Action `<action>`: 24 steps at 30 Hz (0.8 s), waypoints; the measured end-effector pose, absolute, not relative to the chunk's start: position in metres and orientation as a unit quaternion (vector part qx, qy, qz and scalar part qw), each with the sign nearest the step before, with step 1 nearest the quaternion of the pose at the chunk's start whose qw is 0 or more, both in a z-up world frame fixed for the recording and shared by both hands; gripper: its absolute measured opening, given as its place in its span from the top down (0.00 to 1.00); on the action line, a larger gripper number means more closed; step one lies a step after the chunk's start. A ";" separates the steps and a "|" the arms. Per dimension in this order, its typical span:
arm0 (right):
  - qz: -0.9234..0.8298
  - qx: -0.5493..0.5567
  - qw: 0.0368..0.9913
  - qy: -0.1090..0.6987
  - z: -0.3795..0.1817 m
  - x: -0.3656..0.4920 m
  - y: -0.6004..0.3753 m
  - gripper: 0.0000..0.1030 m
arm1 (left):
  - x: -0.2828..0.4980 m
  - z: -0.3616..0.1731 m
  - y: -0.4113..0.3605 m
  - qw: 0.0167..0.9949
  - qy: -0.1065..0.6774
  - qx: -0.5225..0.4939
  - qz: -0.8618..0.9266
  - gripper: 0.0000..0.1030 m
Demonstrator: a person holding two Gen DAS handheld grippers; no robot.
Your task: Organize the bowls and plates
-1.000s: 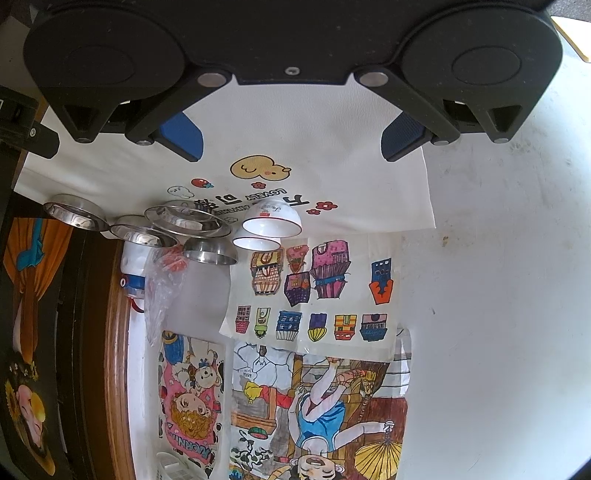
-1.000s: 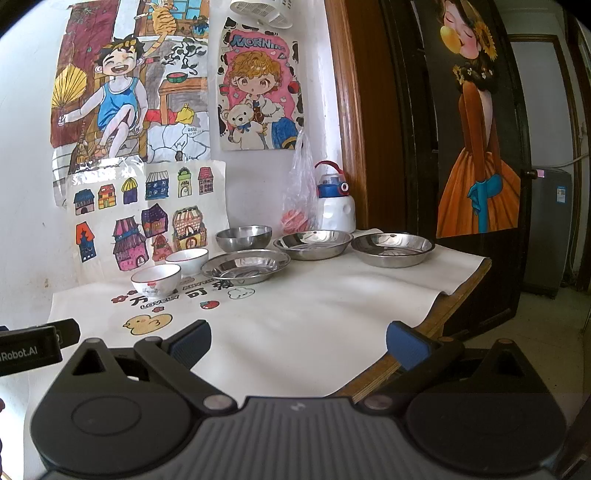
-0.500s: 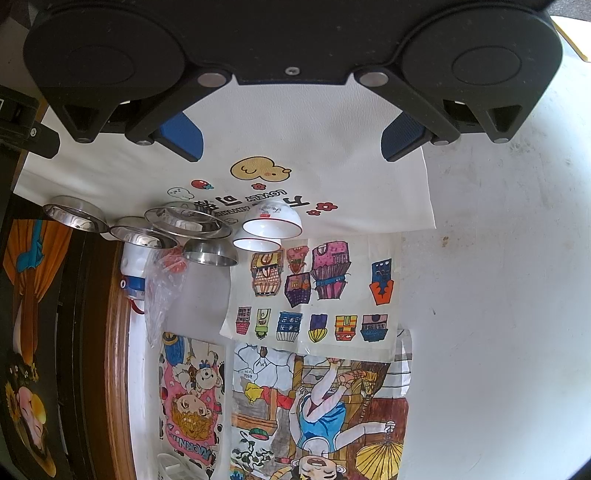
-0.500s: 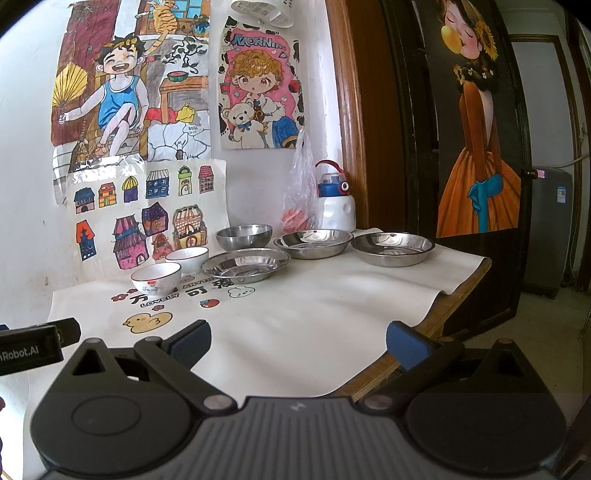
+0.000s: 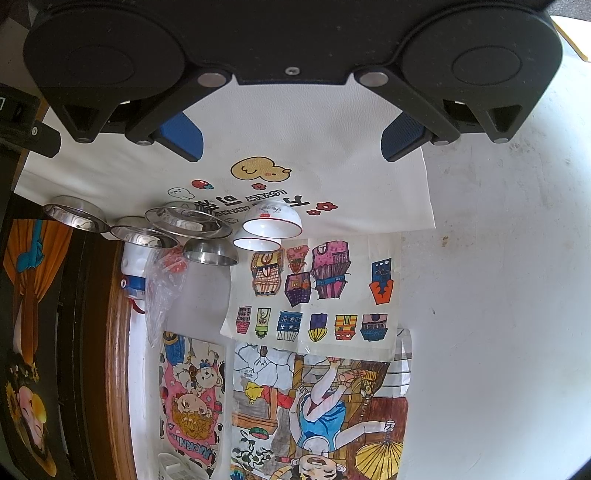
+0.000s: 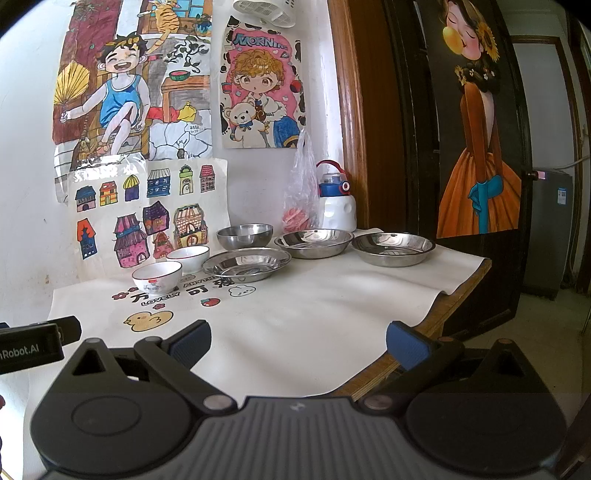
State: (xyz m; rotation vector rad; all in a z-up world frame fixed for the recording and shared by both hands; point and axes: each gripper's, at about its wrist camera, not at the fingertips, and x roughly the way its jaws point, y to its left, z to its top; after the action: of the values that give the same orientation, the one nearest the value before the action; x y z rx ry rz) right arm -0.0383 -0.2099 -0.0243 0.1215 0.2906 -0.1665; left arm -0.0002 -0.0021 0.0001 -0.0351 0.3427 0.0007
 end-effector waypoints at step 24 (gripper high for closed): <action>-0.075 0.060 0.984 0.153 -0.037 -0.028 -0.213 0.00 | 0.006 -0.009 -0.005 0.983 0.184 -0.015 -0.008 0.01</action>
State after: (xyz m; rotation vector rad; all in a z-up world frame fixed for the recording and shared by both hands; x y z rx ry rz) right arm -0.0275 -0.2131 -0.0370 0.1201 0.3085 -0.1505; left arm 0.0059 -0.0046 -0.0088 -0.0294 0.3695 -0.0171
